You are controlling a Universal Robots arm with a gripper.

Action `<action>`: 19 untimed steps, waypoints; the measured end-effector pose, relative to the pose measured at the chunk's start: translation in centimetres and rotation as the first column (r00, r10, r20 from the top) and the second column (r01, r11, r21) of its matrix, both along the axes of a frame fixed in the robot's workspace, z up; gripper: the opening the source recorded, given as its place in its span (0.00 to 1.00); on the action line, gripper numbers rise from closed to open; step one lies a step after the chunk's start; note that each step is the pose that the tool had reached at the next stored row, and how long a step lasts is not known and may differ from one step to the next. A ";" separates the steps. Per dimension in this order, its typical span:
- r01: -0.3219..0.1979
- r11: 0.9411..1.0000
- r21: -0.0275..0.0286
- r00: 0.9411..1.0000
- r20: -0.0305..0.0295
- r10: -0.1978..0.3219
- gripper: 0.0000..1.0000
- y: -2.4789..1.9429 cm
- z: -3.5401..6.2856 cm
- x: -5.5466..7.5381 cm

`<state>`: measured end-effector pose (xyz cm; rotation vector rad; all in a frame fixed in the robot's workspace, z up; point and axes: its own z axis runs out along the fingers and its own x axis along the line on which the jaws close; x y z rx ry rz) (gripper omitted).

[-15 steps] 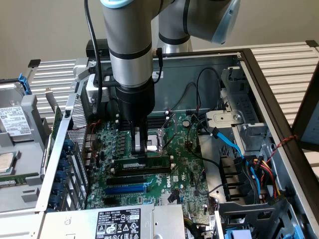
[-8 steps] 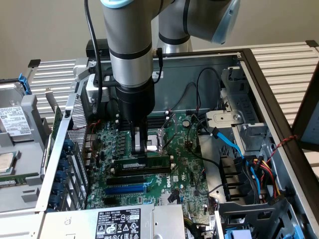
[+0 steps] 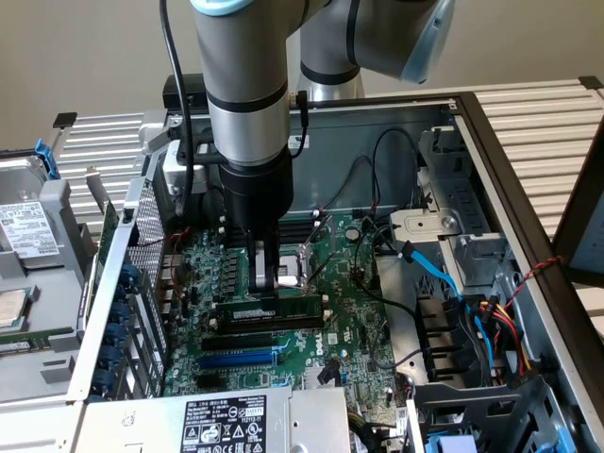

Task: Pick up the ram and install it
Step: 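Insert the ram into the slot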

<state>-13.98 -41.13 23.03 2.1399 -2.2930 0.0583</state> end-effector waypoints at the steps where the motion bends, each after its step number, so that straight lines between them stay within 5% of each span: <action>1: 0.000 1.000 0.000 1.000 0.000 0.000 0.12 0.00 0.00 0.0; 6: 0.000 1.000 0.000 1.000 -0.001 0.000 0.13 0.00 0.00 0.0; 10: 0.000 1.000 0.000 1.000 0.000 0.000 0.26 0.00 0.00 0.0; 19: 0.000 1.000 -0.001 1.000 0.000 0.000 0.26 0.00 0.00 0.0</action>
